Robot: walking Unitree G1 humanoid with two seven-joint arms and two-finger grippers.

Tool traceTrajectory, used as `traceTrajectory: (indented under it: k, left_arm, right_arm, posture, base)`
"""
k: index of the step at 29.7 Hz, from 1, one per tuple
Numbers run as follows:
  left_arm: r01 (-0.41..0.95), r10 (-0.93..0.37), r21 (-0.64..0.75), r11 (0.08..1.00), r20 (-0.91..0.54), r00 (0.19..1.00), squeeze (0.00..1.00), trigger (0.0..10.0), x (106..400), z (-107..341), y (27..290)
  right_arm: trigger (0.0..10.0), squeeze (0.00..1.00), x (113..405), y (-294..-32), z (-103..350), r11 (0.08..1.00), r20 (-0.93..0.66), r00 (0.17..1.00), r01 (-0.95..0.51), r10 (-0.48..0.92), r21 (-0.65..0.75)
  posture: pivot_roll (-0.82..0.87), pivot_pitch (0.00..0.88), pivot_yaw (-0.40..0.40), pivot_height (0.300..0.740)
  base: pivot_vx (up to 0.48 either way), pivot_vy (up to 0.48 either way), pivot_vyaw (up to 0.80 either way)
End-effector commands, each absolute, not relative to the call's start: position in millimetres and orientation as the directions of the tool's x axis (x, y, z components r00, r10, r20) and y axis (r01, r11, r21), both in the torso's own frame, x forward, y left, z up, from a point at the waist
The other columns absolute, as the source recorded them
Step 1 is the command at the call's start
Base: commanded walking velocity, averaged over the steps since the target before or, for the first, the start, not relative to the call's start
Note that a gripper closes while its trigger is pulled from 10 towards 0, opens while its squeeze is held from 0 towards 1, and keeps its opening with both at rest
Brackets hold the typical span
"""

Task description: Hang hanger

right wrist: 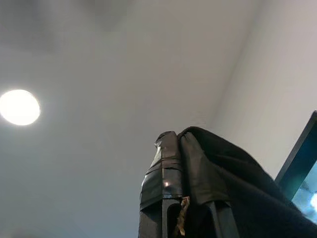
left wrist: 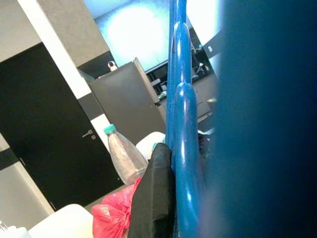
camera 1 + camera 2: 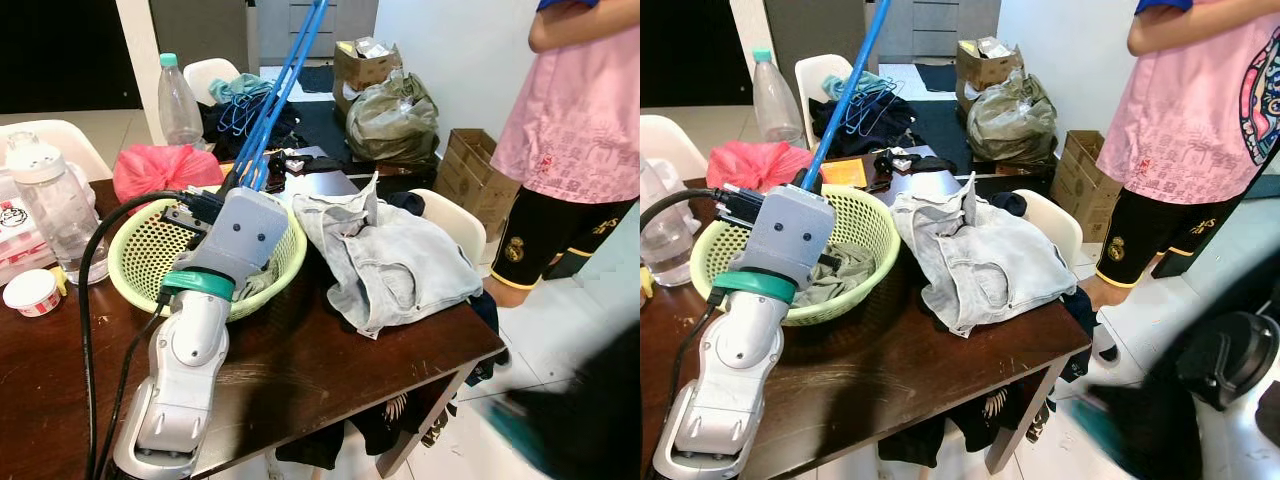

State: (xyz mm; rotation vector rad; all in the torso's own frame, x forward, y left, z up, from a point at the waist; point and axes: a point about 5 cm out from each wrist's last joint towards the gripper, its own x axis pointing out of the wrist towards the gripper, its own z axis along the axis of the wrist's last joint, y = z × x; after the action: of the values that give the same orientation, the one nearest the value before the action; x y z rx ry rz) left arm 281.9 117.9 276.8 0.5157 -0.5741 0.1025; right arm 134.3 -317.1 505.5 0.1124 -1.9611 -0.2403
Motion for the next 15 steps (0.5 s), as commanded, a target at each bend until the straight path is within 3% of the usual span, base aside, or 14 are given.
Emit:
traceTrajectory:
  k: [1,3,5,7,8,10,11,12,13,14,15]
  left_arm:
    - [-0.219,-0.06,0.436,0.873,0.542,0.838,0.0,10.0,282.7,275.9,115.4]
    - [-0.219,-0.061,0.436,0.873,0.543,0.838,0.0,10.0,282.7,275.8,115.1]
    - [-0.213,-0.067,0.441,0.872,0.538,0.84,0.0,10.0,283.0,274.3,114.8]
    - [-0.212,-0.068,0.442,0.871,0.537,0.841,0.0,10.0,283.1,273.9,114.7]
    - [-0.162,-0.088,0.421,0.892,0.515,0.852,0.0,10.0,282.1,272.3,112.2]
    - [-0.036,-0.145,0.351,0.936,0.476,0.867,0.0,10.0,277.7,271.9,107.2]
    - [-0.036,-0.145,0.351,0.936,0.476,0.867,0.0,10.0,277.7,271.9,107.2]
    - [0.003,-0.164,0.325,0.946,0.469,0.868,0.0,10.0,275.9,272.6,105.8]
    - [0.003,-0.164,0.325,0.946,0.469,0.868,0.0,10.0,275.9,272.6,105.8]
    - [0.039,-0.178,0.295,0.955,0.463,0.869,0.0,10.0,273.9,274.1,105.8]
    - [0.039,-0.178,0.295,0.955,0.463,0.869,0.0,10.0,273.9,274.1,105.8]
  right_arm:
    - [10.0,0.0,118.2,-321.1,507.0,0.967,0.865,-0.462,0.057,-0.195,0.248]
    - [10.0,0.0,116.8,-321.9,507.0,0.964,0.861,-0.47,0.071,-0.195,0.257]
    - [10.0,0.0,147.0,-311.1,507.7,0.974,0.936,-0.324,0.125,-0.139,0.188]
    - [10.0,0.0,155.8,-308.1,507.1,0.977,0.952,-0.281,0.135,-0.123,0.166]
    - [10.0,0.0,197.8,-299.7,491.1,0.988,0.992,-0.071,0.107,-0.107,0.115]
    - [10.0,0.0,283.5,-272.0,412.9,0.997,0.894,0.449,0.064,0.001,-0.033]
    - [10.0,0.0,283.5,-272.0,412.9,0.997,0.894,0.449,0.064,0.001,-0.033]
    - [10.0,0.0,301.6,-262.8,378.7,0.996,0.811,0.583,0.04,0.044,-0.082]
    - [10.0,0.0,301.6,-262.8,378.7,0.996,0.811,0.583,0.04,0.044,-0.082]
    - [10.0,0.0,313.2,-257.9,338.4,0.993,0.718,0.694,0.037,0.055,-0.111]
    - [10.0,0.0,313.2,-257.9,338.4,0.993,0.718,0.694,0.037,0.055,-0.111]
  posture:
    - [0.06,0.02,0.028,0.74]
    - [0.06,0.02,0.028,0.74]
    - [0.06,0.022,0.022,0.74]
    - [0.06,0.022,0.022,0.74]
    - [0.05,0.029,0.01,0.74]
    - [0.05,0.037,-0.001,0.74]
    - [0.05,0.037,-0.001,0.74]
    - [0.05,0.037,-0.001,0.74]
    - [0.05,0.037,-0.001,0.74]
    - [0.05,0.042,-0.002,0.74]
    - [0.05,0.042,-0.002,0.74]
  base:
    - [0.0,0.0,0.0]
    - [0.0,0.0,0.0]
    - [0.0,0.0,0.0]
    - [0.0,0.0,0.0]
    - [0.0,0.0,0.0]
    - [0.0,0.0,0.0]
    - [0.0,0.0,0.0]
    - [0.0,0.0,0.0]
    - [0.0,0.0,0.0]
    - [0.0,0.0,0.0]
    - [0.0,0.0,0.0]
